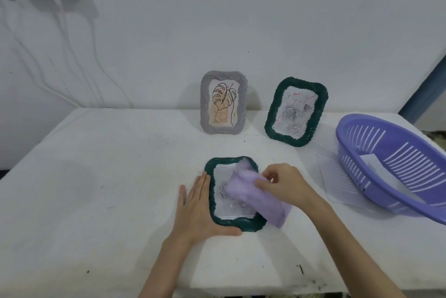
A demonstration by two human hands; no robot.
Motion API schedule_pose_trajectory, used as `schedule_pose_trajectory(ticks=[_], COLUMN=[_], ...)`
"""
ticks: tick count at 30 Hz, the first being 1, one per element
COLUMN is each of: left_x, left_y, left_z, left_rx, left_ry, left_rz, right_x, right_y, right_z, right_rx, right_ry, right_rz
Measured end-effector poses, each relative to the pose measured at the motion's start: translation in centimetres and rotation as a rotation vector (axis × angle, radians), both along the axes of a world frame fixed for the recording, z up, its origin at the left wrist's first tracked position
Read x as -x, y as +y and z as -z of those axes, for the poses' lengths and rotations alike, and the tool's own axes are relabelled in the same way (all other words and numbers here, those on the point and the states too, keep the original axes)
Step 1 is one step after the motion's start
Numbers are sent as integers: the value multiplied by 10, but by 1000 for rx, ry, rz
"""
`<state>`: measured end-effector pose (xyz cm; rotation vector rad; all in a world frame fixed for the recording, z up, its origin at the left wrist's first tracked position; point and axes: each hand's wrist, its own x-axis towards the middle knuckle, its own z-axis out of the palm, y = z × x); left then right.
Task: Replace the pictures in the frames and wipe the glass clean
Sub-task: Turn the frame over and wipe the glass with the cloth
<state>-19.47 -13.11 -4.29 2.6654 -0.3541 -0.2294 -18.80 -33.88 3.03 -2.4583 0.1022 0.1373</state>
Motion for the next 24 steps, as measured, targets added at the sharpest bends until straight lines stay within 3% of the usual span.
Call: schedule_pose_trajectory(ticks=[4, 9, 11, 16, 20, 22, 24], left_x=[0, 5, 3, 2, 3, -1, -11], left_y=[-2, -14, -14, 1, 16, 31, 57], left_z=[-10, -43, -44, -44, -42, -41, -38], left_rx=[136, 1086, 1237, 1336, 1249, 1162, 1015], left_ry=[113, 291, 281, 141, 51, 0, -75], left_rz=[13, -222, -215, -286, -240, -254, -304], right_x=[1, 3, 2, -2, -11, -15, -18], right_y=[8, 33, 42, 62, 70, 70, 61], right_z=[-5, 8, 14, 21, 23, 21, 21], right_rx=[-368, -751, -833, -929, -1121, -1038, -754], right_ry=[-71, -62, -82, -142, 188, 243, 115], right_rz=[129, 143, 83, 71, -128, -85, 83])
